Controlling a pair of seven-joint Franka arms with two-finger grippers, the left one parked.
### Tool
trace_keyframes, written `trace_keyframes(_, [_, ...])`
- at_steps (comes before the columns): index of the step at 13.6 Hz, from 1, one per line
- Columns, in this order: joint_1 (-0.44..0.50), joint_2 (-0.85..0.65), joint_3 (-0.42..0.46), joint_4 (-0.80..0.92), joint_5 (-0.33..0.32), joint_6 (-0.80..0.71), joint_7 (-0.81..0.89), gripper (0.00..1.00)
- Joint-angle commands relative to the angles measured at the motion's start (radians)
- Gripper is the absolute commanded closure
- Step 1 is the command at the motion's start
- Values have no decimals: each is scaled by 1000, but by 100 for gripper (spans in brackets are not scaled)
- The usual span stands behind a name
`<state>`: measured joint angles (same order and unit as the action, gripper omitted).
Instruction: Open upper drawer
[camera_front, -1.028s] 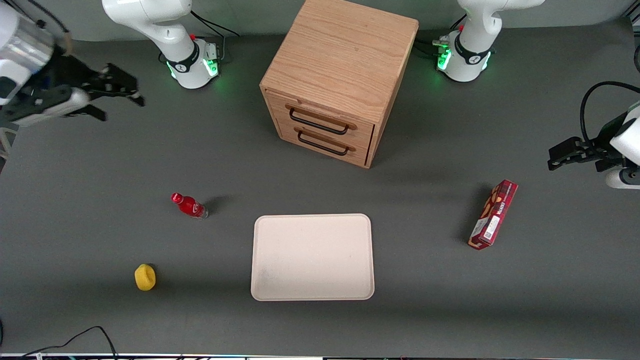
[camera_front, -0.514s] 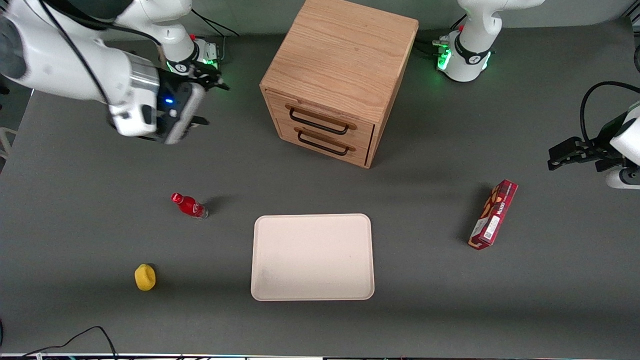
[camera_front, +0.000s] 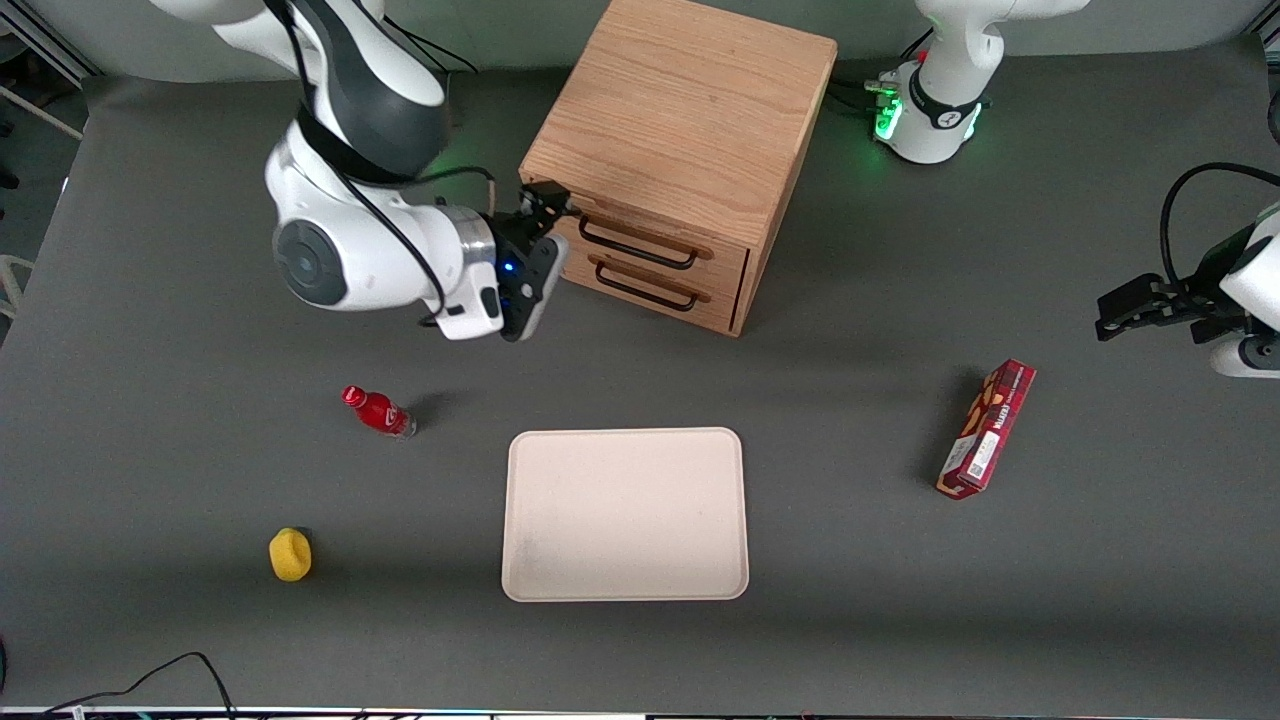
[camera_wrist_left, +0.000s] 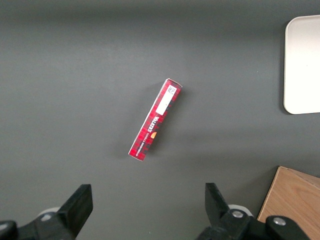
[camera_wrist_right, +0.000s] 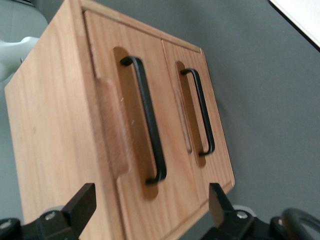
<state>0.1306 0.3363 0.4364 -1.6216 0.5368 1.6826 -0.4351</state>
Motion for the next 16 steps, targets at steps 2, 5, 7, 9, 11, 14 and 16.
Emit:
trace_keyframes(2, [23, 94, 36, 43, -23, 96, 73, 0])
trace_keyframes(5, [26, 145, 97, 42, -107, 151, 119, 0])
trace_keyframes(7, [35, 151, 104, 35, -110, 157, 134, 0])
trace_keyframes(9, [46, 153, 102, 31, -110, 161, 138, 0])
trace_keyframes(11, [47, 155, 104, 28, -110, 174, 144, 0])
trace_keyframes(14, [61, 170, 105, 28, -133, 195, 145, 0])
trace_keyframes(16, [63, 190, 105, 29, -143, 219, 157, 0])
